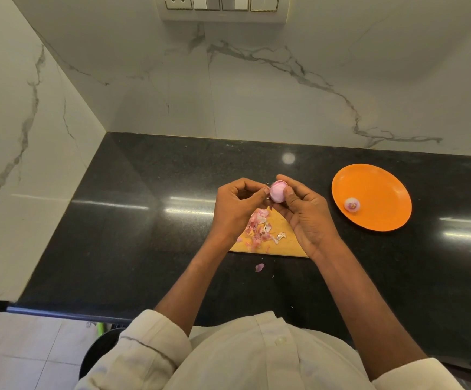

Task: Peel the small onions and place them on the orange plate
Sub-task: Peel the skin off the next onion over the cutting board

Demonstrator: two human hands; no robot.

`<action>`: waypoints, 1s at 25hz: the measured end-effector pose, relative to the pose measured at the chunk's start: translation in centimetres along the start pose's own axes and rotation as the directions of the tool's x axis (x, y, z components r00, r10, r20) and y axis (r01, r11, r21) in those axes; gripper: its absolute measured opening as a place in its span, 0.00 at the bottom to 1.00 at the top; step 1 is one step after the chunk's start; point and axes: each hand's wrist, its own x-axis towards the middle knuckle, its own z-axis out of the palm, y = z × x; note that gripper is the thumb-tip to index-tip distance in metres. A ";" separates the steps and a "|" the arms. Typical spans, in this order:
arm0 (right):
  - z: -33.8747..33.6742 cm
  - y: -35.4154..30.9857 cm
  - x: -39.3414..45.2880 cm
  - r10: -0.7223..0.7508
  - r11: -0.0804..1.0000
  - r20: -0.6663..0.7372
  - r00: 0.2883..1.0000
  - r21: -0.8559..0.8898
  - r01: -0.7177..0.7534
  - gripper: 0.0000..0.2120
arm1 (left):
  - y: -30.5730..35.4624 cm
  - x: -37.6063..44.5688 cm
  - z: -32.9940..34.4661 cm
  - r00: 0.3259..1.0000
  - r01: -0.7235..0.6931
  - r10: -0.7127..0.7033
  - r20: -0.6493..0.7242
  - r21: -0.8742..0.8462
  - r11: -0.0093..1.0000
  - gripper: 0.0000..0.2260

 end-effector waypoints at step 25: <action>-0.2 0.0 0.1 -0.106 0.992 0.072 0.992 -0.068 0.111 0.14 | 0.8 0.0 0.2 0.992 -0.010 0.016 0.127 -0.047 0.999 0.13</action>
